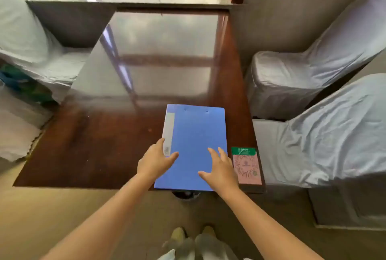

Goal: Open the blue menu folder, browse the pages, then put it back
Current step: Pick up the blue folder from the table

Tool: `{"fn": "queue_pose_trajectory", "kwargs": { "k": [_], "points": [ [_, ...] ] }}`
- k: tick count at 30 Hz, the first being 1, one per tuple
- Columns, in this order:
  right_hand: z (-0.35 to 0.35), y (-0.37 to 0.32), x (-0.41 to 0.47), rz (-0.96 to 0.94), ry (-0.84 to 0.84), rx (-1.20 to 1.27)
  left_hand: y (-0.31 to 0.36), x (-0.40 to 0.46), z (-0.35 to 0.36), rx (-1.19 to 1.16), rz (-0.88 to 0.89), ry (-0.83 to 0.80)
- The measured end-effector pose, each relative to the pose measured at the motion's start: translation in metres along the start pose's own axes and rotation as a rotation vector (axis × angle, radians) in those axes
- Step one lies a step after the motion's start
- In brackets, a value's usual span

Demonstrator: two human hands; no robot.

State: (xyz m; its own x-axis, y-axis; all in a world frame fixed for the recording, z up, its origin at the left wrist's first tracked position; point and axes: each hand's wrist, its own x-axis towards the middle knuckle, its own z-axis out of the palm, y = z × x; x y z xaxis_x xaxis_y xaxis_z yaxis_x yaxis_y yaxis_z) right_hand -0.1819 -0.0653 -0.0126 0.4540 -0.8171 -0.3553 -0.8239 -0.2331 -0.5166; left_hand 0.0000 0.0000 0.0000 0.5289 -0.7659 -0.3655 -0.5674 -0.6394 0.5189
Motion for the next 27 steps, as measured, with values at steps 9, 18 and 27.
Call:
{"fn": "queue_pose_trajectory", "kwargs": {
  "k": [9, 18, 27],
  "points": [
    [0.045, 0.017, 0.001, 0.102, -0.031, -0.207, -0.041, -0.007, 0.033, 0.128, -0.227, -0.101],
    [0.065, 0.022, 0.004, 0.080, -0.006, -0.346, -0.057, 0.008, 0.029, -0.492, -0.341, -0.184],
    [0.058, 0.023, 0.000, 0.012, -0.022, -0.280, -0.071, -0.009, 0.004, -0.869, -0.257, -0.385]
  ]
}}
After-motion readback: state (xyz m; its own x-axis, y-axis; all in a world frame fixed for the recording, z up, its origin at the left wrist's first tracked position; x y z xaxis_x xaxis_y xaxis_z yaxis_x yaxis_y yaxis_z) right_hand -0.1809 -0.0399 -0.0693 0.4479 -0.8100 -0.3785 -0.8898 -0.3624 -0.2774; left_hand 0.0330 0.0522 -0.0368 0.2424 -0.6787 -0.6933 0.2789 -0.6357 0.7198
